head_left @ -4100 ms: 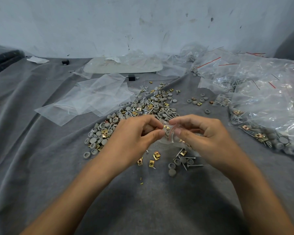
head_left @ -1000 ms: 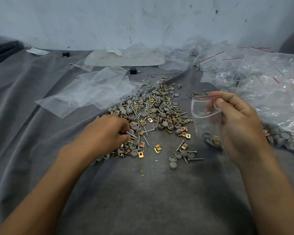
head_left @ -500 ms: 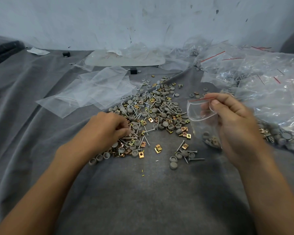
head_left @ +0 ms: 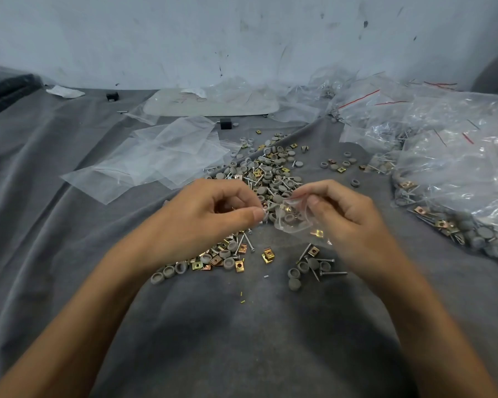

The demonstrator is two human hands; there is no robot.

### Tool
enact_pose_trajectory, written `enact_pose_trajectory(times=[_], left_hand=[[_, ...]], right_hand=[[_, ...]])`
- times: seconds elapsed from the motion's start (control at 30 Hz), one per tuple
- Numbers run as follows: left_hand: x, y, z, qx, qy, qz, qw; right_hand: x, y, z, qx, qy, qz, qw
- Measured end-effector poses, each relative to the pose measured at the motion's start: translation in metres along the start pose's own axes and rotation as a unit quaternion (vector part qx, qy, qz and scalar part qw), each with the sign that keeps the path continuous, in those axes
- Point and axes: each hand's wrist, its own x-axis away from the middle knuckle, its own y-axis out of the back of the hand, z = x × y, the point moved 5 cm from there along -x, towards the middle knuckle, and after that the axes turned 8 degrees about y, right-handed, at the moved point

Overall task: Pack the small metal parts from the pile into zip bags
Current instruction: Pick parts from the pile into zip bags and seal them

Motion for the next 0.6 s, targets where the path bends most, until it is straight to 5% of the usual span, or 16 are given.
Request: enact_pose_trajectory(times=[0.13, 0.33, 0.6], left_hand=[[-0.006, -0.017, 0.004, -0.034, 0.008, -0.016, 0.999], [-0.015, 0.017, 0.039, -0.182, 0.118, -0.224, 0.950], [-0.052, 0.008, 0.059, -0.299, 0.178, -0.179, 0.920]], right_hand=[[0.002, -0.005, 0.004, 0.005, 0.013, 0.035, 0.999], [-0.001, 0.004, 0.002, -0.038, 0.013, -0.012, 0.999], [-0.005, 0.007, 0.001, -0.053, 0.003, -0.024, 0.998]])
